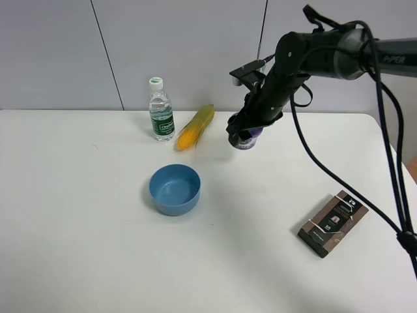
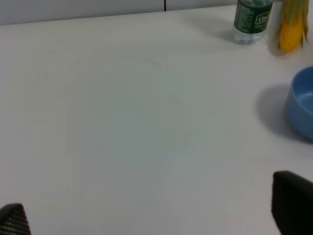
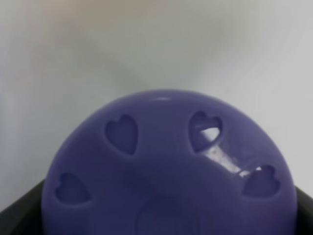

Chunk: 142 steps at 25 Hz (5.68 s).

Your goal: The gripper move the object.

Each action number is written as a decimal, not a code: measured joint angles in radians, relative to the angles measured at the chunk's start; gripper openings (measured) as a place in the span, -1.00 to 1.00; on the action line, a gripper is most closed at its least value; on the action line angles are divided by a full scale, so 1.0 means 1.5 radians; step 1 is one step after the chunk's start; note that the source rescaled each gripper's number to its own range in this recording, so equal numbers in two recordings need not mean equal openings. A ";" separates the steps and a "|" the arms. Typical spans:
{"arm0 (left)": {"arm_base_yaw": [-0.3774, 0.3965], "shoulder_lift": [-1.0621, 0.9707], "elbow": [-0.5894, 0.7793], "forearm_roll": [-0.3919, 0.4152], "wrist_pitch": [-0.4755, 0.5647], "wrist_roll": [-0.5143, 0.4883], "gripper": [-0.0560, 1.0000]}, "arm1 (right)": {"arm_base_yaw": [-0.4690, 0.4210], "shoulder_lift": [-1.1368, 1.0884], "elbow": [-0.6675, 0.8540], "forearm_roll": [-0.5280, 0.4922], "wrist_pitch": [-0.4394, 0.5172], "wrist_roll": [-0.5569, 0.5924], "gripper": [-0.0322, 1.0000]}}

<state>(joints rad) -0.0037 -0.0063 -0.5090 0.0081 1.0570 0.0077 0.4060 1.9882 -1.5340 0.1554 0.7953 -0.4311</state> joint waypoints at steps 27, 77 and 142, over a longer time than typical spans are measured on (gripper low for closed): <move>0.000 0.000 0.000 0.000 0.000 0.000 1.00 | 0.001 -0.145 0.146 -0.009 0.133 -0.021 -0.84; 0.000 0.000 0.000 0.000 0.000 0.000 1.00 | -0.264 -0.121 0.424 -0.006 -0.245 -0.077 -0.84; 0.000 0.000 0.000 0.000 0.000 0.000 1.00 | -0.313 -1.145 0.462 -0.004 0.190 0.097 0.99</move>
<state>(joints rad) -0.0037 -0.0063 -0.5090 0.0081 1.0570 0.0077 -0.0630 0.2714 -0.8412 0.1495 1.0806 -0.2854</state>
